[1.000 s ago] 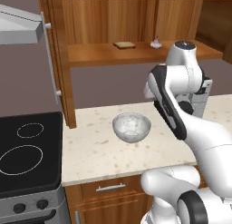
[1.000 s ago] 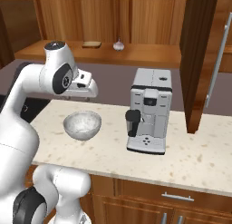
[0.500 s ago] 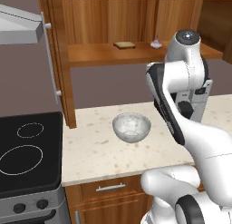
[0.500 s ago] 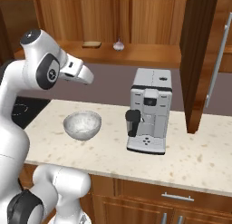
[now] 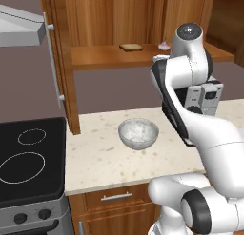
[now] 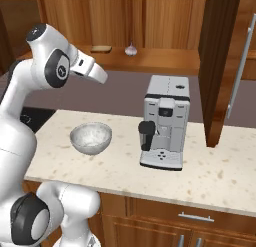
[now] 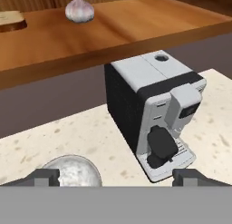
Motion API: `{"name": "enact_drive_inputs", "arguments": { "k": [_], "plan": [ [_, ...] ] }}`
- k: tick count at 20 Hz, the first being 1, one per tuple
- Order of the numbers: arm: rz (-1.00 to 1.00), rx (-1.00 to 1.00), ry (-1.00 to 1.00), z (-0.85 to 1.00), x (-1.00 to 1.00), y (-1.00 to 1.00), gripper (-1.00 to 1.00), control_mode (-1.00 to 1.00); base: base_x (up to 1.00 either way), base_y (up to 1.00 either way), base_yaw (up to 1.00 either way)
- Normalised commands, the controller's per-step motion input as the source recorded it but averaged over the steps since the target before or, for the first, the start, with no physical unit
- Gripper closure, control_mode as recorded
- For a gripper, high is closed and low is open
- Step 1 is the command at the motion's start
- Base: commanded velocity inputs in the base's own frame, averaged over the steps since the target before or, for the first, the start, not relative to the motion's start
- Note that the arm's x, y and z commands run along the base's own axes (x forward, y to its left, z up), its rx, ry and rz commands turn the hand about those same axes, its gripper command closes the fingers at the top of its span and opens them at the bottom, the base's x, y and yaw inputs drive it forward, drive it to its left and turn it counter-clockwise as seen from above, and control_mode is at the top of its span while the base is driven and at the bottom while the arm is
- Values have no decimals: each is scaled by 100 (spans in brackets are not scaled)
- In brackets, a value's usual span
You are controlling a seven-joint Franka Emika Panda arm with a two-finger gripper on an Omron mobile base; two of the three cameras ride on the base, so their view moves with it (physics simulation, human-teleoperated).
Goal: Pick the garlic from the cabinet and place it in the bowl. Then pick the bowl and place it in the sink. Then turn on the sink facuet.
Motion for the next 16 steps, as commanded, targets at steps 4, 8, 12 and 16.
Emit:
{"name": "enact_drive_inputs", "arguments": {
  "k": [4, 8, 12, 16],
  "plan": [
    [0, 0, 0, 43, 73, -14, -100, -100, 0, 0, 0],
    [2, 0, 0, 4, 88, -20, -100, -100, 0, 0, 0],
    [9, 0, 0, 0, 64, -32, -100, -100, 0, 0, 0],
    [11, -3, -2, 0, 68, -25, -100, -100, 0, 0, 0]
  ]
}}
